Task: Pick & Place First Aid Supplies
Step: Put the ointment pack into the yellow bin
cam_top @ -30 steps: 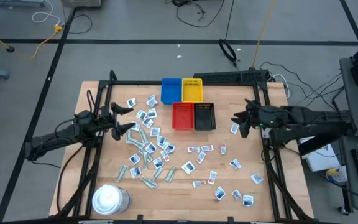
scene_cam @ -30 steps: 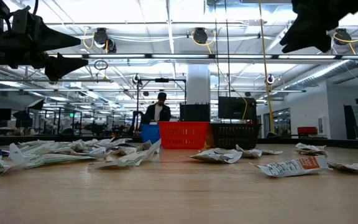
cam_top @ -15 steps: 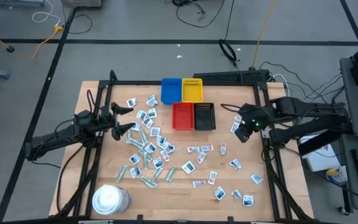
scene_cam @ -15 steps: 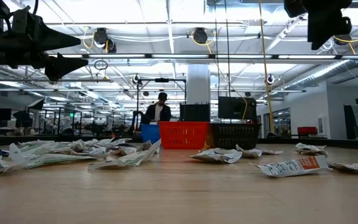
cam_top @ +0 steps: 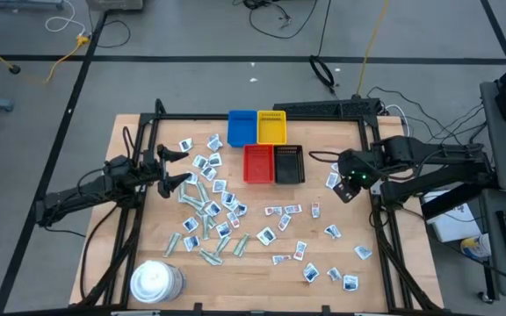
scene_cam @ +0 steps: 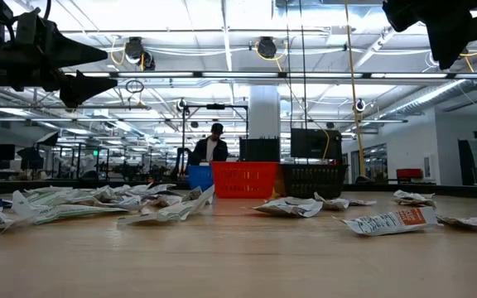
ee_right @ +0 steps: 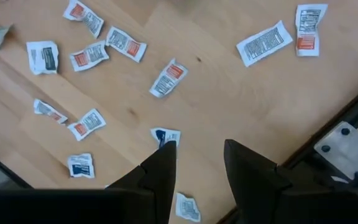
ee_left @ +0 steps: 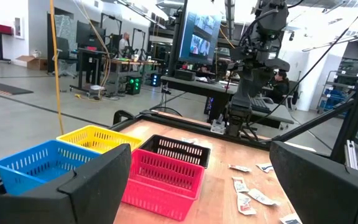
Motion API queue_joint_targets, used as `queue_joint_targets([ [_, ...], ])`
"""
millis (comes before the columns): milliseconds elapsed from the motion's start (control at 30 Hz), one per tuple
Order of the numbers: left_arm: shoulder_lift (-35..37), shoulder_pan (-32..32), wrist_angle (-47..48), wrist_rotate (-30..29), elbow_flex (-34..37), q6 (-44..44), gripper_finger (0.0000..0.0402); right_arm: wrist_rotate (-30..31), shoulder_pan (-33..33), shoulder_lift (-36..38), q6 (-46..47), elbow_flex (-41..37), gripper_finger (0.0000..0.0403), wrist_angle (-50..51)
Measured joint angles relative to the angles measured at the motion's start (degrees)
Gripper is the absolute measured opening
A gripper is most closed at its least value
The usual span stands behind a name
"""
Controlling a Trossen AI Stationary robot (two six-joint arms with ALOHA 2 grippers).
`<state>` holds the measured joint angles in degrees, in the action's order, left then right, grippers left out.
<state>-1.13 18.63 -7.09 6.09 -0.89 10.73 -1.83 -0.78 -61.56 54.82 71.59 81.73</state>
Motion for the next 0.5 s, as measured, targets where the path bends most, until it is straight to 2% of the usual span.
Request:
queue_joint_targets([
  [100,0.0,0.0,0.0,0.0,0.0,0.0,0.0390,0.0,0.0,0.0,-0.8,0.0,0.0130,0.0],
  [200,0.0,0.0,0.0,0.0,0.0,0.0,0.0390,0.2,1.2,0.0,-5.3,0.0,0.0130,0.0],
  [500,0.0,0.0,0.0,0.0,0.0,0.0,0.0390,0.4,12.5,-0.2,-17.1,0.0,0.0130,0.0],
])
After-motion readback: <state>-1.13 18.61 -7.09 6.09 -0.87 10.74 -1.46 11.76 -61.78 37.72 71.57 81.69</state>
